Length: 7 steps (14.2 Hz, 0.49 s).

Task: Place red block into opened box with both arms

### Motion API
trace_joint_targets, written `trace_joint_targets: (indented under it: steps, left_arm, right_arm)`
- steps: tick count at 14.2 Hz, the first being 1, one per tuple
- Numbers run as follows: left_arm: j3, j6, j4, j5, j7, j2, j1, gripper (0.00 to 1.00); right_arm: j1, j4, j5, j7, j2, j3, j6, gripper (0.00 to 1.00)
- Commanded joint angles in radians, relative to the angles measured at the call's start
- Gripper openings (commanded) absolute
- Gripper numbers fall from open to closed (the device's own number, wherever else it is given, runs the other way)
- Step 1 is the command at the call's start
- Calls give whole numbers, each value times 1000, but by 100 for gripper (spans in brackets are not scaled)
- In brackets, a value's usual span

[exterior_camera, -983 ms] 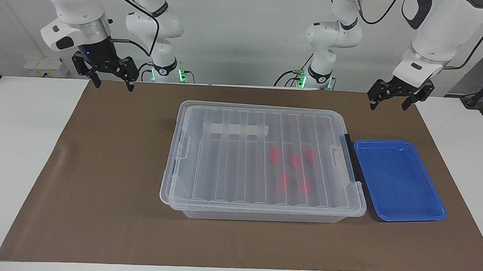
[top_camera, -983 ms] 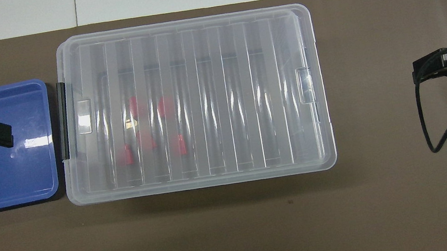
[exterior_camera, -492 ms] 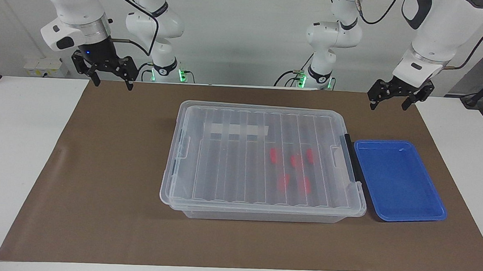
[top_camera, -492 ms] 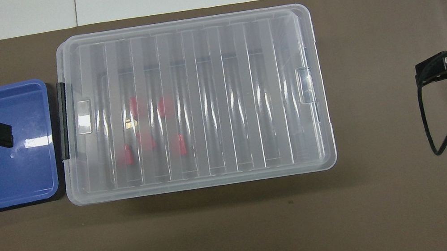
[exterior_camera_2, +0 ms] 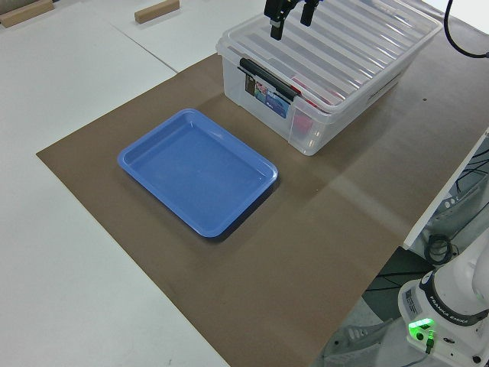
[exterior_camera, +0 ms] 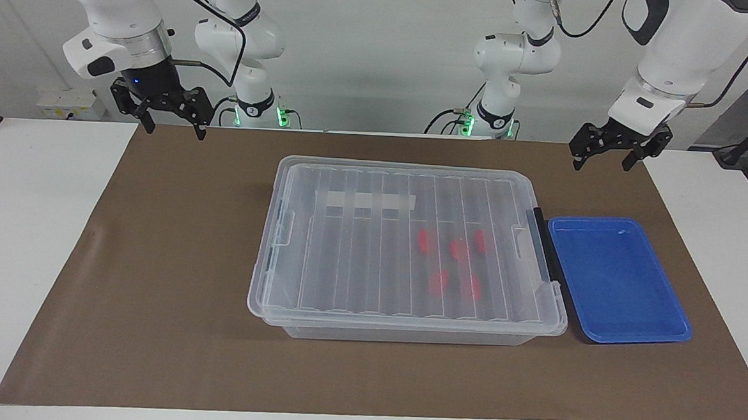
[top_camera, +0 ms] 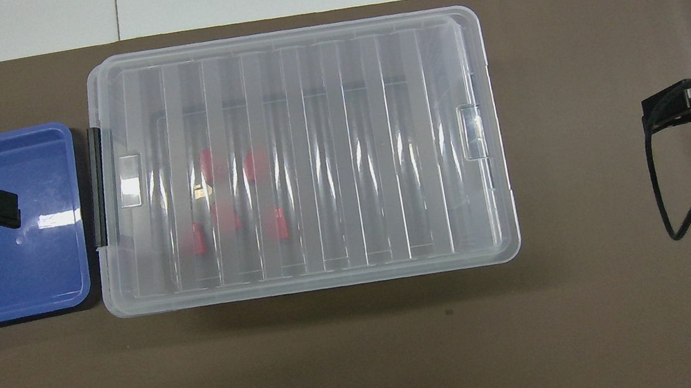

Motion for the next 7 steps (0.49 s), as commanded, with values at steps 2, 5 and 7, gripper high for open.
trace_joint_targets:
  steps: [2, 5, 7]
  left_arm:
    - [-1, 7, -41, 5, 3, -34, 6, 100]
    - [-1, 7, -41, 5, 3, -34, 6, 100]
    - [-1, 7, -41, 5, 3, -34, 6, 100]
  right_arm:
    - [-7, -9, 28, -2, -13, 4, -5, 100]
    - [-7, -9, 28, 0, -13, 5, -2, 100]
    - [-7, -9, 28, 0, -13, 5, 0, 100]
